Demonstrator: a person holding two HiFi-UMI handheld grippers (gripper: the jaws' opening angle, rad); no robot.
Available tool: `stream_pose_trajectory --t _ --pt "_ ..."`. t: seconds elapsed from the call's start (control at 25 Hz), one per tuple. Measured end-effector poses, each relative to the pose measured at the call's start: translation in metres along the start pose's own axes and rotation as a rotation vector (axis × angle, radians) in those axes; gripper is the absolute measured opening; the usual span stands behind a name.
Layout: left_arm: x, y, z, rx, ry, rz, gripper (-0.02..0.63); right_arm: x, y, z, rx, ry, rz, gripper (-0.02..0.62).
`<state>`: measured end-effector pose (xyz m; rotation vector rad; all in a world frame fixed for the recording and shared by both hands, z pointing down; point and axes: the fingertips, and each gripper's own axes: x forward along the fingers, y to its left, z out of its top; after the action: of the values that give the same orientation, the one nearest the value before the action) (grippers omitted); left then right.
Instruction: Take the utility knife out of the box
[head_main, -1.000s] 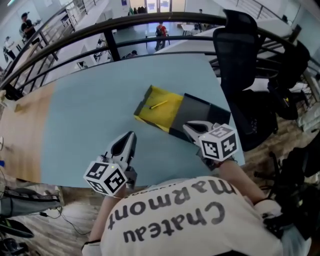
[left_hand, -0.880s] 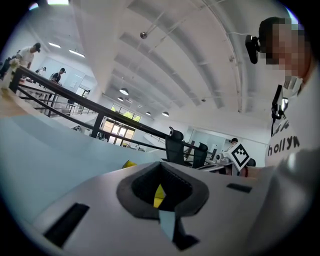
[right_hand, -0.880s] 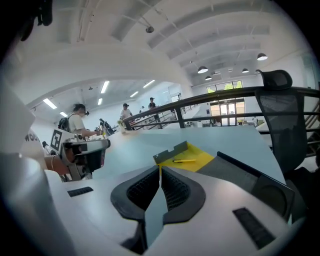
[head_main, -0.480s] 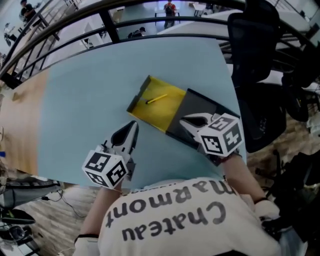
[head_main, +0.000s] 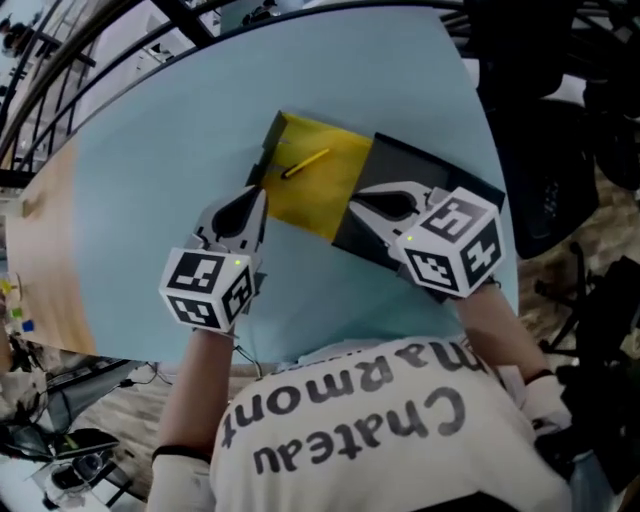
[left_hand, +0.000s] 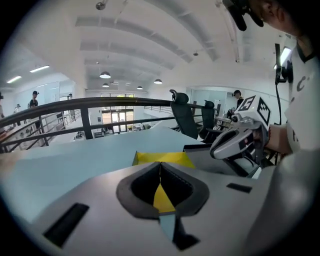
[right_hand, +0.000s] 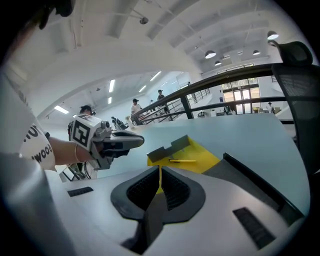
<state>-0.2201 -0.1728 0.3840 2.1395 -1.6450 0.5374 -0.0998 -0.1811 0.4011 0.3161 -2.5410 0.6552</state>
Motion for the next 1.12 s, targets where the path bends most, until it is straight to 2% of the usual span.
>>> stream_pose_trajectory --t 0.12,0.16,0.24,0.28,0.52,0.72,0.8,1.04,1.12 --pt "0.020 0.004 0.000 0.038 0.056 -0.024 0.005 0.005 0.001 0.003 0.019 -0.013 0.021 0.037" --pt "0.026 0.003 -0.002 0.049 0.079 -0.038 0.019 0.006 -0.001 0.003 0.029 -0.016 0.023 0.037" --pt "0.038 0.001 -0.005 0.079 0.130 -0.070 0.098 0.007 -0.005 0.004 0.047 -0.022 0.025 0.038" --pt "0.044 -0.001 -0.007 0.103 0.158 -0.085 0.104 0.007 -0.007 0.005 0.053 -0.027 0.026 0.038" --pt "0.084 -0.004 -0.026 0.350 0.385 -0.129 0.109 0.003 -0.017 0.009 0.089 -0.054 0.037 0.038" --pt "0.105 -0.005 -0.060 0.493 0.599 -0.155 0.118 0.003 -0.018 0.010 0.112 -0.066 0.057 0.038" --pt "0.108 -0.003 -0.070 0.516 0.649 -0.148 0.123 0.004 -0.013 0.012 0.109 -0.070 0.078 0.038" --pt "0.114 0.006 -0.084 0.497 0.695 -0.122 0.123 0.003 -0.008 0.006 0.098 -0.054 0.098 0.038" --pt "0.116 0.010 -0.085 0.492 0.711 -0.110 0.099 0.004 -0.006 0.001 0.106 -0.043 0.104 0.037"
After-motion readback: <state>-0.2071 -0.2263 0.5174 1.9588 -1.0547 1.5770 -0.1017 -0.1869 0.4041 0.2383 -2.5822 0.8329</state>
